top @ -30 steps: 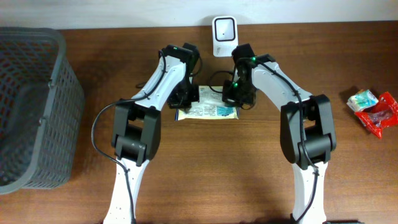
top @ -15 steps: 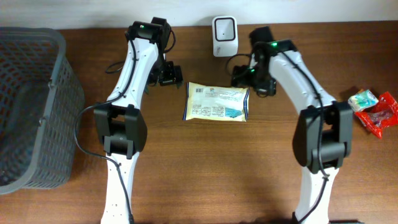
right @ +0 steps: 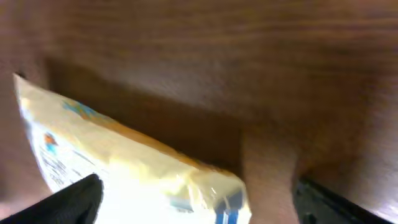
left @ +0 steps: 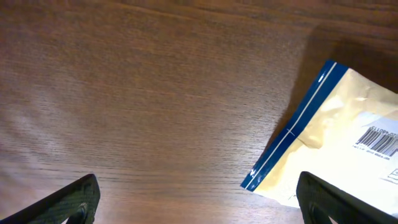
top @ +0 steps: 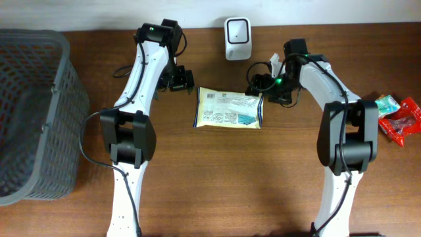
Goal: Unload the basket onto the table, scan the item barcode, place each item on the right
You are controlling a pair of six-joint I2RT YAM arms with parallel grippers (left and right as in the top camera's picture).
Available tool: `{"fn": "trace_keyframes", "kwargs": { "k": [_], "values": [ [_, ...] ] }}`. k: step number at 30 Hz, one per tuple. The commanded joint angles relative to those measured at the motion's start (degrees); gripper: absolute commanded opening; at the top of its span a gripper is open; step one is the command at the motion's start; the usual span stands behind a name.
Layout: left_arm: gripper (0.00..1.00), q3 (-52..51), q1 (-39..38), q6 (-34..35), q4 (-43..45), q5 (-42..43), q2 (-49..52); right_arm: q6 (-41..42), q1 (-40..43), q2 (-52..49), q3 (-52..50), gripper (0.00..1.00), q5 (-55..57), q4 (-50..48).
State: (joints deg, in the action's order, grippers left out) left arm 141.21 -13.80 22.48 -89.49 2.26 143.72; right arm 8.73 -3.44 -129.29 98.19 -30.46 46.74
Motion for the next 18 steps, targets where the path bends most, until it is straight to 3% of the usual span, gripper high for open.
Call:
{"fn": "trace_keyframes", "kwargs": {
  "k": [1,2,5,8,9,16,18],
  "values": [
    [0.99,-0.55,-0.07,-0.28,-0.13,-0.76,-0.24,-0.31,-0.61,-3.02,-2.05,0.77,-5.62,-1.6],
    [0.99,-0.55,-0.07,-0.26,-0.13,-0.76,-0.24,-0.15,-0.9,-3.32,-2.05,0.67,-5.55,-1.62],
    [0.99,-0.55,-0.07,-0.28,-0.15,-0.79,-0.24,-0.17,-2.19,-4.2,-2.29,0.57,-4.15,-2.05],
    [0.99,-0.55,-0.07,-0.28,-0.15,-0.79,-0.24,-0.13,-2.97,-4.15,-2.23,0.13,-2.12,-2.23],
    [0.99,-0.55,-0.07,-0.28,-0.13,-0.79,-0.24,-0.13,-2.89,-4.11,-1.86,0.04,-2.1,-1.86],
    [0.99,-0.55,-0.07,-0.26,0.07,-0.79,-0.24,-3.06,-0.31,1.9,7.8,0.04,-1.6,8.61],
    [0.99,-0.55,-0.07,-0.28,0.07,-0.79,-0.24,-3.67,-0.22,5.2,12.37,0.04,4.57,13.64]
  ]
}}
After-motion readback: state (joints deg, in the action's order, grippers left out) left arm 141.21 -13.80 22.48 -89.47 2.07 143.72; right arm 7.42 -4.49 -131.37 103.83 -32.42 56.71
